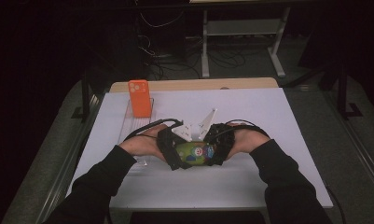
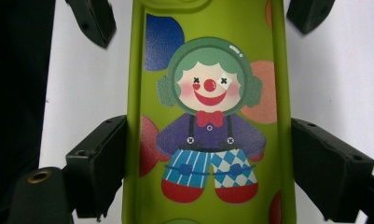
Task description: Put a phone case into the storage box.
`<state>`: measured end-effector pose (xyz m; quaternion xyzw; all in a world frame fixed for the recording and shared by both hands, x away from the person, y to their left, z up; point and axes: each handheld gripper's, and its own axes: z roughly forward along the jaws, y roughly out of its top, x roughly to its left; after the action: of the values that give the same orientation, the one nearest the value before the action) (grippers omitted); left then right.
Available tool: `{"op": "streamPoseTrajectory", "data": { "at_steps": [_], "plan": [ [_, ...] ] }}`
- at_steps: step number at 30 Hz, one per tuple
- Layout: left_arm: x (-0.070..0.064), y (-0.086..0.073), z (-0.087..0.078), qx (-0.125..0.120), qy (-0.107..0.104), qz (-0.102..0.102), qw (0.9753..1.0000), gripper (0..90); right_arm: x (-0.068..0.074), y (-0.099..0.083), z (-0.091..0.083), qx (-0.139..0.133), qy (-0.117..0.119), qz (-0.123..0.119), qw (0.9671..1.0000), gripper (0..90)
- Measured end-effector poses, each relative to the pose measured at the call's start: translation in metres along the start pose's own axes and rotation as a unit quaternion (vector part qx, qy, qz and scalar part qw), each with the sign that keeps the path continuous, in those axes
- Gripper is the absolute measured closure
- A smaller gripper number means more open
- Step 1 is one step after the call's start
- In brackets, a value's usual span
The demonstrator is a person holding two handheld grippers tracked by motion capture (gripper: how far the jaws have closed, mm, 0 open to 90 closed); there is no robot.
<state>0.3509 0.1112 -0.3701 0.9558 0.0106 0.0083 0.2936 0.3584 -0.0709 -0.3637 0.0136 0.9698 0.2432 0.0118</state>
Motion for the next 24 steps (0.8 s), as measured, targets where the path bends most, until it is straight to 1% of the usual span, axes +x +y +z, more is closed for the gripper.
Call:
{"op": "streamPoseTrajectory", "data": {
  "at_steps": [2,4,5,7,8,9,12,14,15,17,19,20,22,23,24],
  "plan": [
    [-0.0010,0.0002,0.0015,-0.004,-0.002,-0.003,1.0000,0.0,0.0009,0.0021,-0.0014,-0.002,0.002,-0.003,1.0000,15.4],
    [-0.0007,0.0003,0.0018,-0.001,-0.005,0.003,1.0000,0.0,0.0014,0.0033,-0.0022,-0.005,0.005,-0.004,1.0000,15.4],
    [-0.0010,0.0003,0.0019,0.000,-0.004,0.003,1.0000,0.0,0.0021,0.0043,-0.0038,-0.003,0.001,-0.005,1.0000,15.4],
    [-0.0009,0.0004,0.0016,0.001,0.002,0.006,1.0000,3.4,0.0024,0.0052,-0.0048,-0.004,0.002,-0.008,1.0000,15.4],
    [-0.0003,0.0006,0.0012,0.001,0.004,0.011,0.9999,3.8,0.0024,0.0055,-0.0051,-0.005,0.002,-0.010,0.9999,15.4],
    [-0.0009,0.0004,0.0011,0.001,0.002,0.008,1.0000,4.5,0.0028,0.0059,-0.0057,-0.006,0.002,-0.009,0.9999,15.4],
    [-0.0012,0.0005,0.0017,0.002,0.005,0.011,0.9999,6.8,0.0031,0.0066,-0.0069,-0.010,0.005,-0.011,0.9999,15.4],
    [-0.0012,0.0004,0.0020,0.002,0.001,0.014,0.9999,10.2,0.0034,0.0069,-0.0077,-0.011,0.004,-0.013,0.9999,15.4],
    [-0.0015,0.0005,0.0021,0.000,-0.002,0.014,0.9999,13.8,0.0036,0.0070,-0.0077,-0.010,0.003,-0.010,0.9999,15.4],
    [-0.0016,0.0005,0.0028,0.002,-0.006,0.010,0.9999,14.7,0.0031,0.0061,-0.0075,-0.009,0.004,-0.013,0.9999,15.4],
    [-0.0009,0.0011,0.0034,0.005,-0.006,0.014,0.9999,15.1,0.0032,0.0056,-0.0074,-0.008,0.006,-0.010,0.9999,15.2],
    [-0.0008,0.0013,0.0039,0.003,-0.009,0.009,0.9999,15.2,0.0034,0.0054,-0.0074,-0.007,0.006,-0.009,0.9999,15.1],
    [-0.0014,0.0017,0.0030,0.003,-0.012,0.007,0.9999,15.5,0.0037,0.0042,-0.0077,-0.010,0.006,-0.008,0.9999,14.7],
    [-0.0018,0.0020,0.0029,0.002,-0.013,0.008,0.9999,15.5,0.0036,0.0024,-0.0074,-0.017,0.012,-0.005,0.9998,14.5],
    [-0.0031,0.0019,0.0030,-0.001,-0.016,0.004,0.9999,15.6,0.0038,0.0012,-0.0079,-0.021,0.013,-0.004,0.9997,14.2]
  ]
}}
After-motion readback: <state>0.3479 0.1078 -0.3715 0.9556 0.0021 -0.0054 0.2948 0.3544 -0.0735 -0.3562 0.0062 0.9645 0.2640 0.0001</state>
